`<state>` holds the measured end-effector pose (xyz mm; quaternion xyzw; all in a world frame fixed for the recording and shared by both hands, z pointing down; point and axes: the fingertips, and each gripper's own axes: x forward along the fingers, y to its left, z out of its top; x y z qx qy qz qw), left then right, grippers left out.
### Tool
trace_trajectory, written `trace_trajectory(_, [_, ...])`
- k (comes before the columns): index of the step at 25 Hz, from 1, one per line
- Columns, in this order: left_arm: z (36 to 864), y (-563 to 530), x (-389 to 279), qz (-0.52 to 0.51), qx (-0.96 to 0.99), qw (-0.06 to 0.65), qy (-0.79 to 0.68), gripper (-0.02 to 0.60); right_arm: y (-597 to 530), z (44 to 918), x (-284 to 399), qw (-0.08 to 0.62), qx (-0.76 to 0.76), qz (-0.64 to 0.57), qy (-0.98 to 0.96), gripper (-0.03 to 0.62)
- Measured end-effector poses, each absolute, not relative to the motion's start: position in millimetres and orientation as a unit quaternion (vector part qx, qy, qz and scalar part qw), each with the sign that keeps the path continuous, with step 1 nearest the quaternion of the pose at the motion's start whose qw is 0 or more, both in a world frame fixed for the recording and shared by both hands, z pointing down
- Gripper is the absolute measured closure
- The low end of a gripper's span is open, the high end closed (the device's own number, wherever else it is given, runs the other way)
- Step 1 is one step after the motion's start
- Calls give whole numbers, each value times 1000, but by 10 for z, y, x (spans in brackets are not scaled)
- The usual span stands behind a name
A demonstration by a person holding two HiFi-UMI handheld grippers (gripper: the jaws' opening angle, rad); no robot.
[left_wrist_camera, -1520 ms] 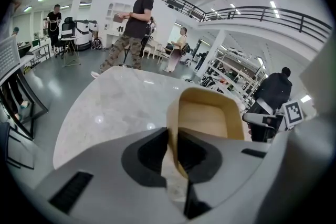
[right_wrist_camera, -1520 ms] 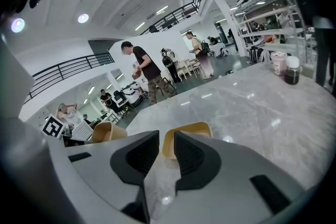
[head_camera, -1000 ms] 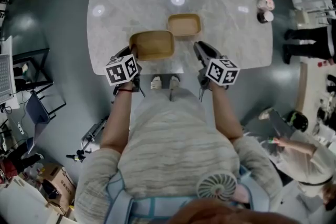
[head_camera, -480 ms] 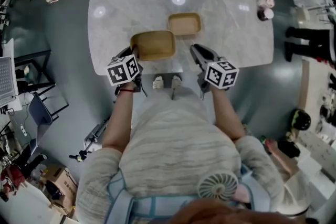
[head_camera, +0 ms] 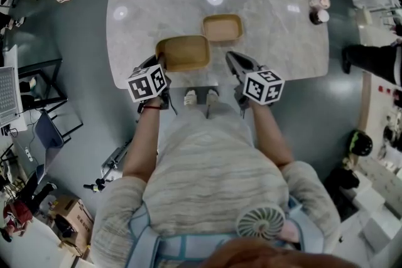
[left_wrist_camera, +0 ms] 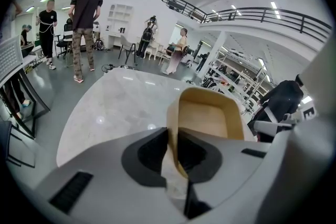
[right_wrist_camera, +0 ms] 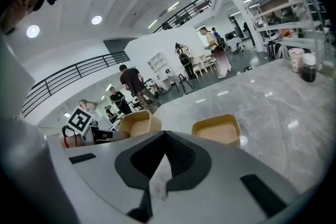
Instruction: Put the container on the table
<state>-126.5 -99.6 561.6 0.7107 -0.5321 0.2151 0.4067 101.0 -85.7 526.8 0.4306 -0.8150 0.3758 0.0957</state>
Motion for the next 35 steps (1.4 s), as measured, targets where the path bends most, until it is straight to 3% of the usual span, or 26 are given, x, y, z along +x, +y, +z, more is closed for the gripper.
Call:
trace_trajectory(11, [5621,-985,-1332,212,706,411,-537,549,-887,5152,568,107,356,368,-852,591])
trace_trajectory(23, [5636,-998,-1424,206,703,412,-542,549,-994,5210,263,134,337,375,-853,547])
trace_trajectory(35, [5637,-983,-1443,202,703,416,-541,549,-1107,5347,172,154,347,388,-840,545])
